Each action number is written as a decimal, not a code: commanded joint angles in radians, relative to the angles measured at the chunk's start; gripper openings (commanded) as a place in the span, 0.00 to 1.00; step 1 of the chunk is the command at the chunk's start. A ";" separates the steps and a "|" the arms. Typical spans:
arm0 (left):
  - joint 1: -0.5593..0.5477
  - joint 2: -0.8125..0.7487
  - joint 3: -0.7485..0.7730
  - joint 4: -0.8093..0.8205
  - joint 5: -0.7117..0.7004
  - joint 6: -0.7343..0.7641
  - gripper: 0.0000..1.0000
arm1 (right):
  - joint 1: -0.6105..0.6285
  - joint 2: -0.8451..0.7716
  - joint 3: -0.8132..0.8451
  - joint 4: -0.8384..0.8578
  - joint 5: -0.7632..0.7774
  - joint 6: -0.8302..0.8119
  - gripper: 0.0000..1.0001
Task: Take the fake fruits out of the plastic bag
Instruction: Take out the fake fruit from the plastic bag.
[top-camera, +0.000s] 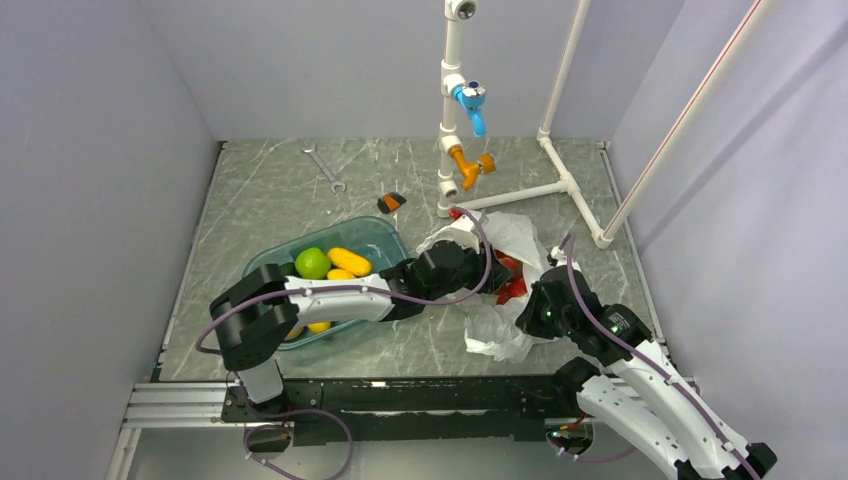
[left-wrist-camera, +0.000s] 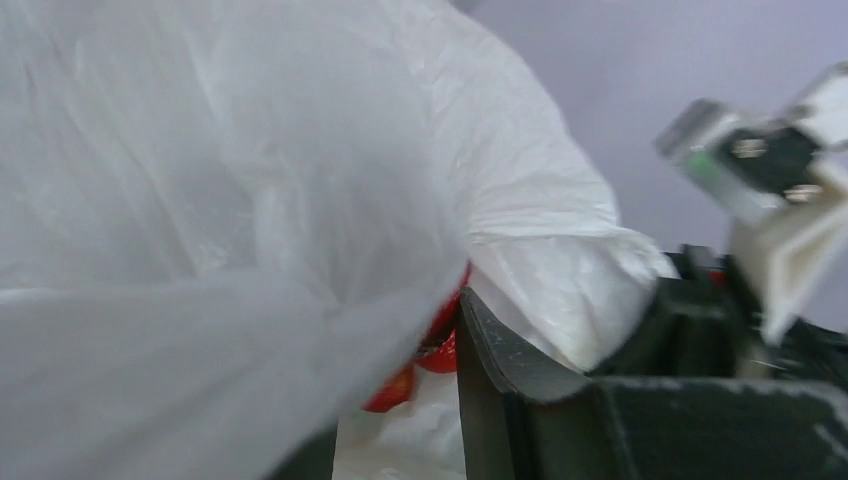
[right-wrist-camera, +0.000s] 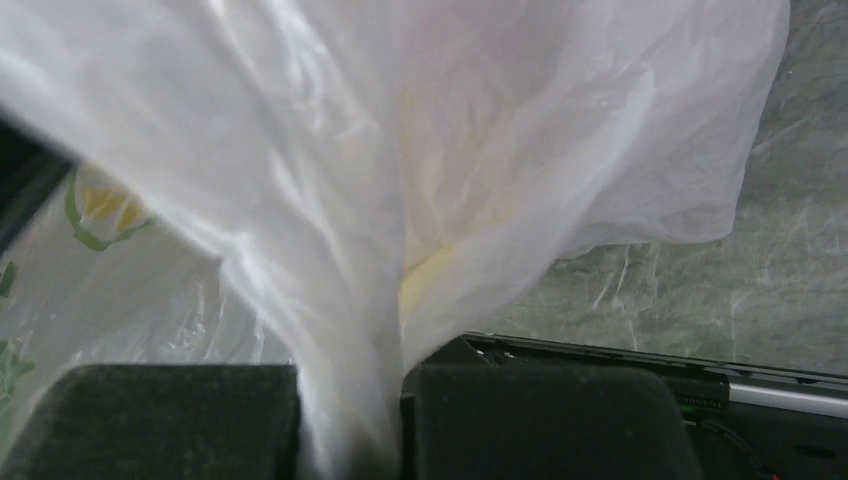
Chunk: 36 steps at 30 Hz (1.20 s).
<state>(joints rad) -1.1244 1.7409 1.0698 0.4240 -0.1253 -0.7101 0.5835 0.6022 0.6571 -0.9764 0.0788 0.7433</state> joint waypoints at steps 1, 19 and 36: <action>0.001 -0.104 0.036 0.001 0.054 0.041 0.06 | 0.005 -0.006 0.025 0.038 0.046 0.000 0.00; -0.002 -0.344 0.108 -0.197 0.183 0.087 0.00 | 0.001 -0.043 0.044 -0.002 0.215 0.114 0.00; -0.002 -0.548 0.112 -0.407 0.261 0.256 0.00 | 0.001 -0.081 0.090 -0.023 0.279 0.154 0.00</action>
<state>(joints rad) -1.1229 1.2083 1.1477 0.0566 0.0902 -0.4999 0.5831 0.5388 0.6922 -1.0229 0.3248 0.8978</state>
